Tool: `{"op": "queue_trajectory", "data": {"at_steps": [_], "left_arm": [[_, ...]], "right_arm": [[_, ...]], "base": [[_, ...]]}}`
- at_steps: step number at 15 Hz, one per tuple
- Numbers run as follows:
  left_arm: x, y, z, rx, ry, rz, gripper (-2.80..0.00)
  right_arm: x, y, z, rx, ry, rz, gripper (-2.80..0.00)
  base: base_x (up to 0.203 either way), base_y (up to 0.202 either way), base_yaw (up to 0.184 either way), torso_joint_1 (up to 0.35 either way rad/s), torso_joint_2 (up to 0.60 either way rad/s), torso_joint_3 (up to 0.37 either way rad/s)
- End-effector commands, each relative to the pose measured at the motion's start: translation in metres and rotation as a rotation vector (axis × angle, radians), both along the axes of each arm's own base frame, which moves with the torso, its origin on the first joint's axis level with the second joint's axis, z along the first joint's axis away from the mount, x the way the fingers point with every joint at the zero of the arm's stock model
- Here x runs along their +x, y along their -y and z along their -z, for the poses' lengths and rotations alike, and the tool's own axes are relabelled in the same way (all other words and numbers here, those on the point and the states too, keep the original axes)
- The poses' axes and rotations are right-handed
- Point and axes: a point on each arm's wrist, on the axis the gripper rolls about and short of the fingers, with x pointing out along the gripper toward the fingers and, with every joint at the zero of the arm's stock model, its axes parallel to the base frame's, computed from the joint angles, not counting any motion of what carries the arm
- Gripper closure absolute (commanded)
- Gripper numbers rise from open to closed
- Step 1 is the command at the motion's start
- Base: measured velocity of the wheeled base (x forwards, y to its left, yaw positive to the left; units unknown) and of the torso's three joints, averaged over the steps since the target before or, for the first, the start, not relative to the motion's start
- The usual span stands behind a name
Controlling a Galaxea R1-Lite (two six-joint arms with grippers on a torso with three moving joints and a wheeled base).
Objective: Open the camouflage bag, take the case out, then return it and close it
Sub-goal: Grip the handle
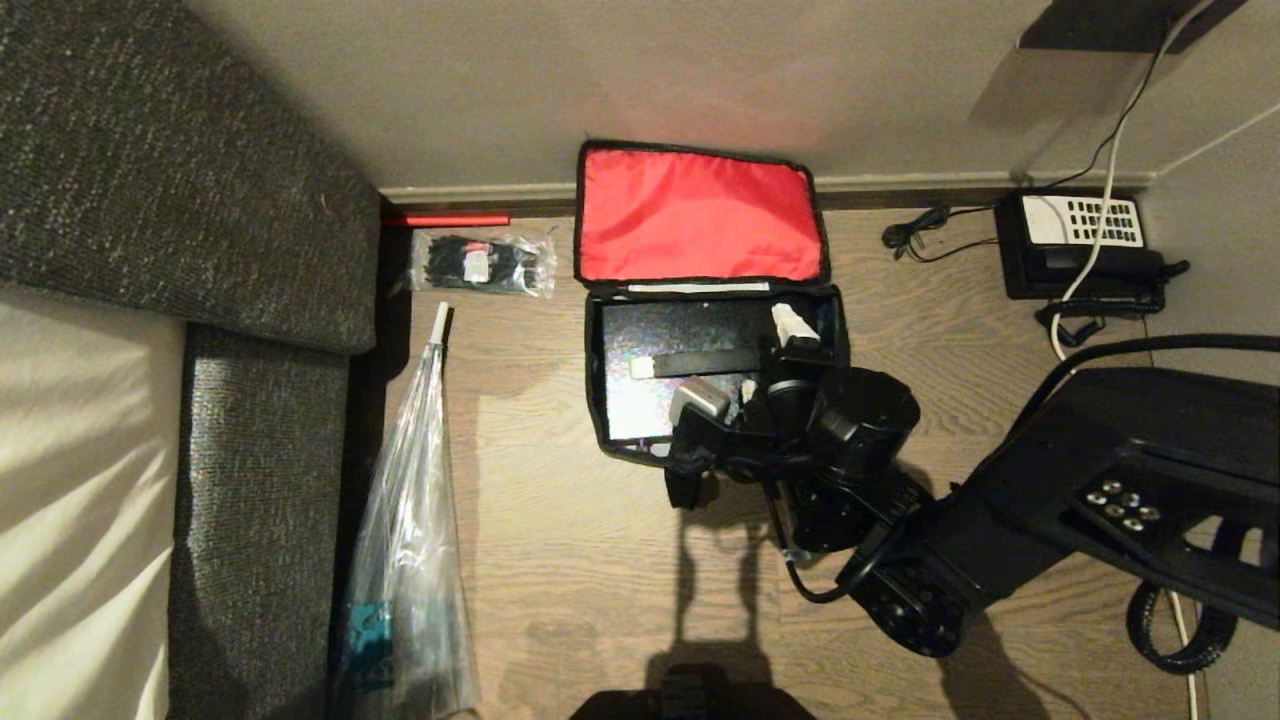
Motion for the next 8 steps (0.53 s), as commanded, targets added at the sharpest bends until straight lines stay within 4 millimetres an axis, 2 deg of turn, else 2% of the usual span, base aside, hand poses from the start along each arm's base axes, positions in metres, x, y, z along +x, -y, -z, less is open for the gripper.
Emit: {"op": "queue_trajectory", "data": {"at_steps": [1,4,8], "left_arm": [[0.0,0.0,0.0,0.001,0.002,0.0,0.0],[0.0,0.0,0.0,0.001,0.002,0.002,0.0],[0.0,0.0,0.0,0.001,0.002,0.002,0.0]], "right_arm": [[0.012,-0.013,0.013,0.015,0.007,0.055,-2.8],[0.021,-0.022,0.013,0.068,0.011,0.185,-2.8],[0.021,-0.027,0.017,0.063,-0.004,0.183,-2.8]], "base": [[0.0,0.0,0.0,0.0,0.0,0.0],[0.0,0.0,0.0,0.0,0.0,0.0],[0.0,0.0,0.0,0.0,0.0,0.0]]}}
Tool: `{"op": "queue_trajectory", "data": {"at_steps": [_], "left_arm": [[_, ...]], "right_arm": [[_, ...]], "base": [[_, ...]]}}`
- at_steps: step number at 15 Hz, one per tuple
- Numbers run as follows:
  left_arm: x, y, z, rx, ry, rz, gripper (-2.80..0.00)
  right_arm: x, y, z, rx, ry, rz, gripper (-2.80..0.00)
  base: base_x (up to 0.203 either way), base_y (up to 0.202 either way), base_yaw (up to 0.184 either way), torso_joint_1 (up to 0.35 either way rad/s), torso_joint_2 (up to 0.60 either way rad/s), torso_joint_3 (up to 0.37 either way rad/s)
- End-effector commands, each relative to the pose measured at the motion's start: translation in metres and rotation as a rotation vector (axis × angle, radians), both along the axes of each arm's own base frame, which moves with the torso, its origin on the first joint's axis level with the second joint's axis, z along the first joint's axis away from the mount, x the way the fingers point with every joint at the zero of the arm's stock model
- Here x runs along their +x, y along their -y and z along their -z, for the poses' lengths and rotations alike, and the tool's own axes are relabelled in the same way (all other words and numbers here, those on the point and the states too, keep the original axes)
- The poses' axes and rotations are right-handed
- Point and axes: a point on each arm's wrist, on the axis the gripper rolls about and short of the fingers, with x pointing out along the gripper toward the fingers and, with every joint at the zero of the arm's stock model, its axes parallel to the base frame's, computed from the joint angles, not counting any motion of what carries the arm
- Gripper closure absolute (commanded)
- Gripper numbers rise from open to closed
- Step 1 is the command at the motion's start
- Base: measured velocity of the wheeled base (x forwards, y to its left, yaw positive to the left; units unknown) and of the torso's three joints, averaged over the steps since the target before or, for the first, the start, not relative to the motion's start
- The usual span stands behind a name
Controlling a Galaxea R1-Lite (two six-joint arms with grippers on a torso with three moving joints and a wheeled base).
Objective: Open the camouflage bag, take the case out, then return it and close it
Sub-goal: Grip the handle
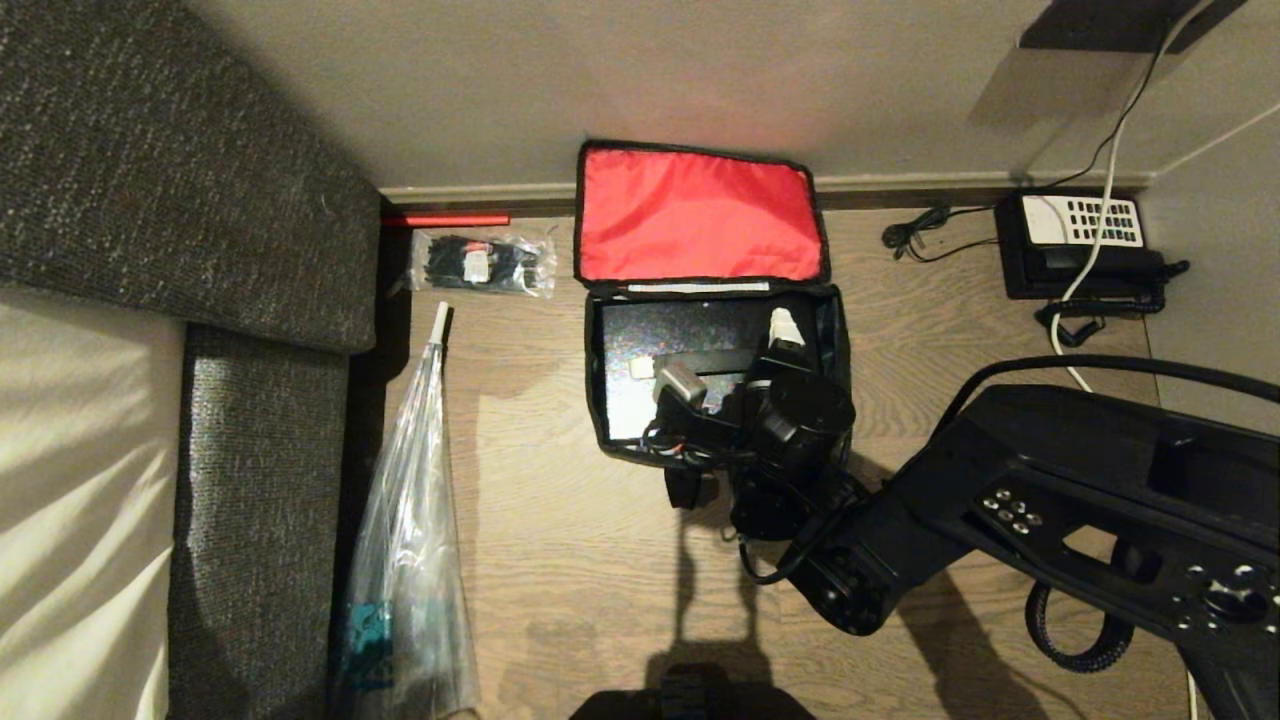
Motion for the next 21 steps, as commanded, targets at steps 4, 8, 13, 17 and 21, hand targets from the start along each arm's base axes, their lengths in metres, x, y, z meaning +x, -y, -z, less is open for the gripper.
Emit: {"op": "queue_trajectory", "data": {"at_steps": [4,8,13,17,21], "left_arm": [[0.0,0.0,0.0,0.0,0.003,0.001,0.0],[0.0,0.0,0.0,0.0,0.002,0.001,0.0],[0.0,0.0,0.0,-0.001,0.003,0.001,0.0],[0.0,0.0,0.0,-0.001,0.003,0.001,0.0],[0.0,0.0,0.0,0.0,0.003,0.001,0.0]], "right_arm": [[0.005,-0.007,0.006,0.047,0.007,-0.012,-2.8],[0.011,-0.013,0.018,0.057,0.011,-0.015,-2.8],[0.024,-0.025,0.025,0.104,0.062,-0.021,-2.8],[0.039,-0.025,0.031,0.082,0.084,0.002,-2.8],[0.059,-0.016,0.035,0.046,0.104,0.054,-2.8]], "base": [[0.0,0.0,0.0,0.0,0.0,0.0],[0.0,0.0,0.0,0.0,0.0,0.0],[0.0,0.0,0.0,0.0,0.0,0.0],[0.0,0.0,0.0,0.0,0.0,0.0],[0.0,0.0,0.0,0.0,0.0,0.0]]}}
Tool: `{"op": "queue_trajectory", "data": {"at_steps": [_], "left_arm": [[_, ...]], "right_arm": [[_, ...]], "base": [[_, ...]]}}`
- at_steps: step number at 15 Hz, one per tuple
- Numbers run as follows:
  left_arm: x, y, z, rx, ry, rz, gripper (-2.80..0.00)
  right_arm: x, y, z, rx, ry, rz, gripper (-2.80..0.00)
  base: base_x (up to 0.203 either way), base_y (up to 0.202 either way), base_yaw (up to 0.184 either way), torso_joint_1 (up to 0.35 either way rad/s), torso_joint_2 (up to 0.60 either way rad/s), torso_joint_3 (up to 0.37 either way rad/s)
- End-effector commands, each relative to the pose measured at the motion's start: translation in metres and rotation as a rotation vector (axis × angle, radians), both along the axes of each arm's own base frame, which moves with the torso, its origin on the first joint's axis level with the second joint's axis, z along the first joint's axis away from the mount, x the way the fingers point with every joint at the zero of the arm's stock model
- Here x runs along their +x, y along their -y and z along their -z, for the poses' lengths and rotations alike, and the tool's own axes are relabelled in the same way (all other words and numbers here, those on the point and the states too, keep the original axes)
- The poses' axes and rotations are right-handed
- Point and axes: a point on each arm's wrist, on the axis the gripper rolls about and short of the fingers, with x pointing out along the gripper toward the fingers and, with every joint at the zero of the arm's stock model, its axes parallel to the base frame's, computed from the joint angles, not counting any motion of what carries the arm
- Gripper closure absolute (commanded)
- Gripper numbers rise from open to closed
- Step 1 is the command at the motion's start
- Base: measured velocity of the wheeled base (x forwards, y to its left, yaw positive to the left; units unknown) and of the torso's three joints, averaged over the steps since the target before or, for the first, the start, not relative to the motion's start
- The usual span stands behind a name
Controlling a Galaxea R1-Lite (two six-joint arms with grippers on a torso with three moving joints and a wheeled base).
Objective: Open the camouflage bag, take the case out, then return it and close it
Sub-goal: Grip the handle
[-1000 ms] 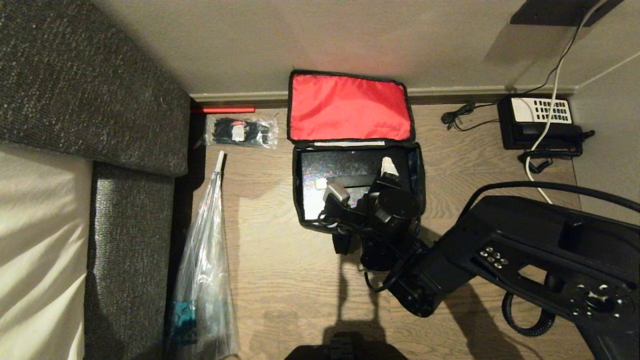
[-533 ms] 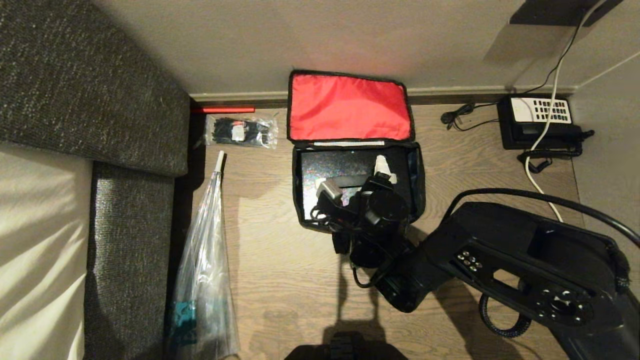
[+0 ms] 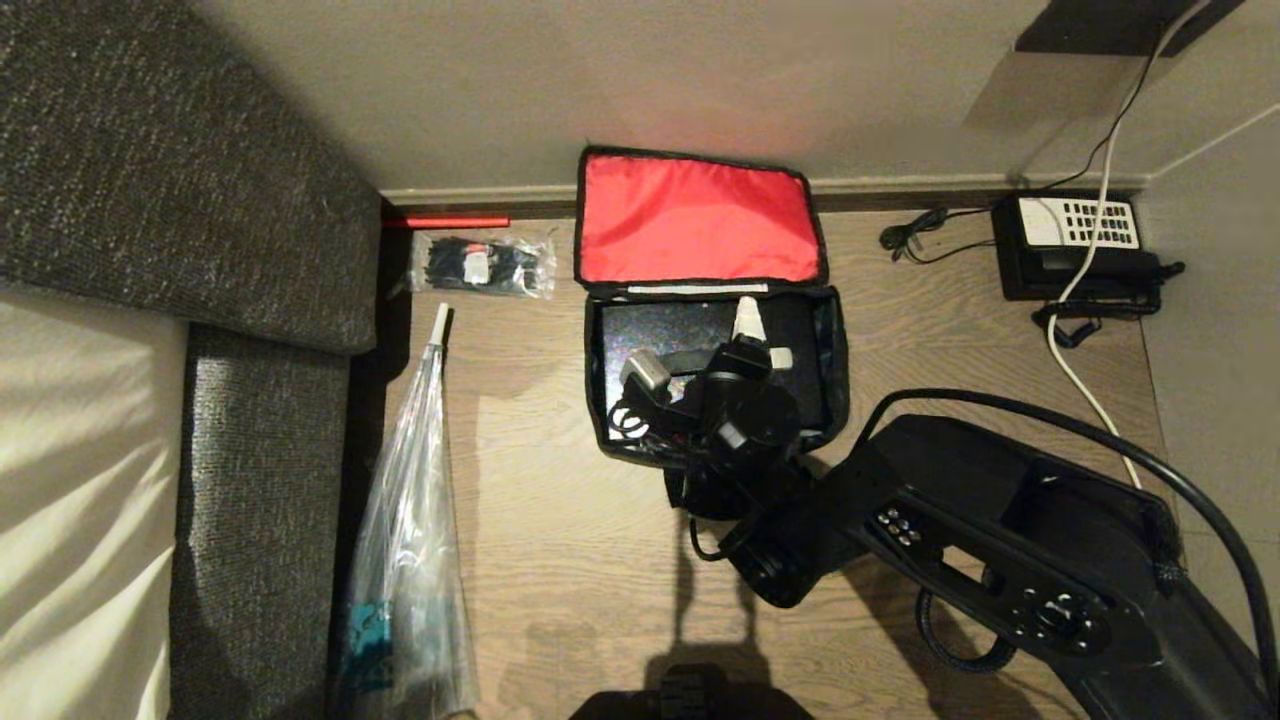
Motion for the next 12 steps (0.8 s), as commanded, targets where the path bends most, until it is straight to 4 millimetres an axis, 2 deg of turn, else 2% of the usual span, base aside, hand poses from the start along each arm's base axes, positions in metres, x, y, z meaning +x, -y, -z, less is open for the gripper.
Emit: {"op": "queue_trajectory", "data": {"at_steps": [1,4,12], "left_arm": [[0.0,0.0,0.0,0.001,0.003,0.0,0.0],[0.0,0.0,0.0,0.001,0.003,0.0,0.0],[0.0,0.0,0.0,0.0,0.003,0.0,0.0]], "right_arm": [[0.015,0.006,0.008,-0.007,0.011,0.04,-2.8],[0.027,0.014,0.008,-0.009,0.026,0.072,-2.8],[0.031,0.017,0.025,-0.038,-0.001,0.085,-2.8]], "base": [[0.0,0.0,0.0,0.0,0.0,0.0],[0.0,0.0,0.0,0.0,0.0,0.0],[0.0,0.0,0.0,0.0,0.0,0.0]]}}
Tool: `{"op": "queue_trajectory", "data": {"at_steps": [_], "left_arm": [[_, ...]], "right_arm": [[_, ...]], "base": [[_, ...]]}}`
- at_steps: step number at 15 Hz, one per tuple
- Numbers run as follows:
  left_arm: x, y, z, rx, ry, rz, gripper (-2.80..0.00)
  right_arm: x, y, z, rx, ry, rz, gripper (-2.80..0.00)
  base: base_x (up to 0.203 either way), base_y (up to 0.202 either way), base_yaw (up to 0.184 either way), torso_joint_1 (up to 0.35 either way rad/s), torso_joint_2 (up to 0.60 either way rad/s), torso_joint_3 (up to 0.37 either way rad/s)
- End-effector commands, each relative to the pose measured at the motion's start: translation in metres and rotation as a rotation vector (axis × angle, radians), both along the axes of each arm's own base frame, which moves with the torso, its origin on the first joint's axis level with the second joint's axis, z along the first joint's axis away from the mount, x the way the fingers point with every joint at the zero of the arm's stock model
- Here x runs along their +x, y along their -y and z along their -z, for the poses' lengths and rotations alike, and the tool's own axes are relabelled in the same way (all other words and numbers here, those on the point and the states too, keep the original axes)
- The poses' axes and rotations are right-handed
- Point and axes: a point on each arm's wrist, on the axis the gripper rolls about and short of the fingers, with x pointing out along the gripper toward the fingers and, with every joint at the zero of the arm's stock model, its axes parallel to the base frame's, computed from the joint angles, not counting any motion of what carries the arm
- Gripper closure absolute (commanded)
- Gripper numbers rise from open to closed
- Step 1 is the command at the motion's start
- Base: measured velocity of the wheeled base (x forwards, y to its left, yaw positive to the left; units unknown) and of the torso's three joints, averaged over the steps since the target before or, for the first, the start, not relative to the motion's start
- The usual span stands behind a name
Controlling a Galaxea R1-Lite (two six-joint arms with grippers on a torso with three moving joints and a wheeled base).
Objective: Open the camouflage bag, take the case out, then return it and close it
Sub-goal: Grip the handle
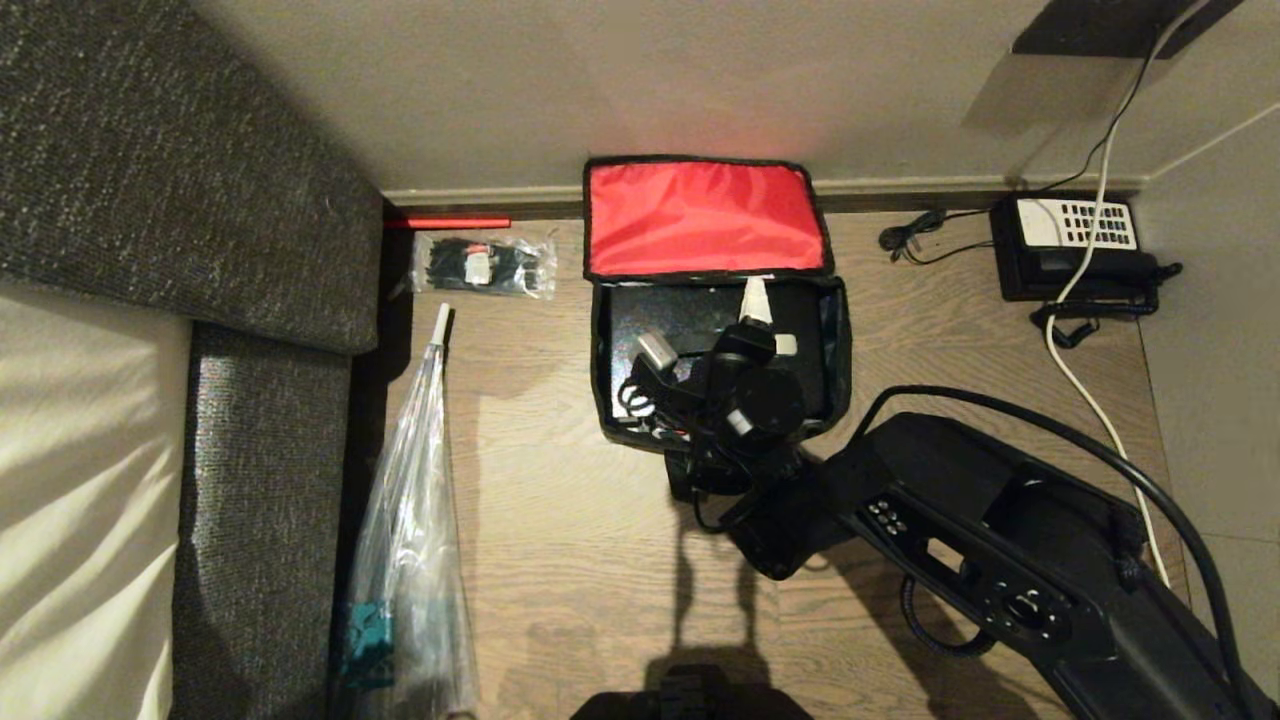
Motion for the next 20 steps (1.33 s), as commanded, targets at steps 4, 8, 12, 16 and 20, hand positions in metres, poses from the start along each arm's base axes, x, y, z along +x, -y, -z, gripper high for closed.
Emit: {"op": "queue_trajectory", "data": {"at_steps": [4,8,12,16,20], "left_arm": [[0.0,0.0,0.0,0.0,0.003,0.0,0.0],[0.0,0.0,0.0,0.001,0.003,0.0,0.0],[0.0,0.0,0.0,0.001,0.003,0.0,0.0],[0.0,0.0,0.0,0.001,0.003,0.0,0.0],[0.0,0.0,0.0,0.001,0.003,0.0,0.0]], "right_arm": [[0.005,0.002,0.013,-0.052,-0.03,0.044,-2.8],[0.011,0.002,0.007,-0.035,0.0,0.059,-2.8],[0.016,0.007,0.016,-0.056,-0.019,0.076,0.0],[0.016,0.007,0.023,-0.054,-0.024,0.071,0.0],[0.016,0.007,0.029,-0.06,-0.034,0.072,0.0]], "base": [[0.0,0.0,0.0,0.0,0.0,0.0],[0.0,0.0,0.0,0.0,0.0,0.0],[0.0,0.0,0.0,0.0,0.0,0.0],[0.0,0.0,0.0,0.0,0.0,0.0],[0.0,0.0,0.0,0.0,0.0,0.0]]}}
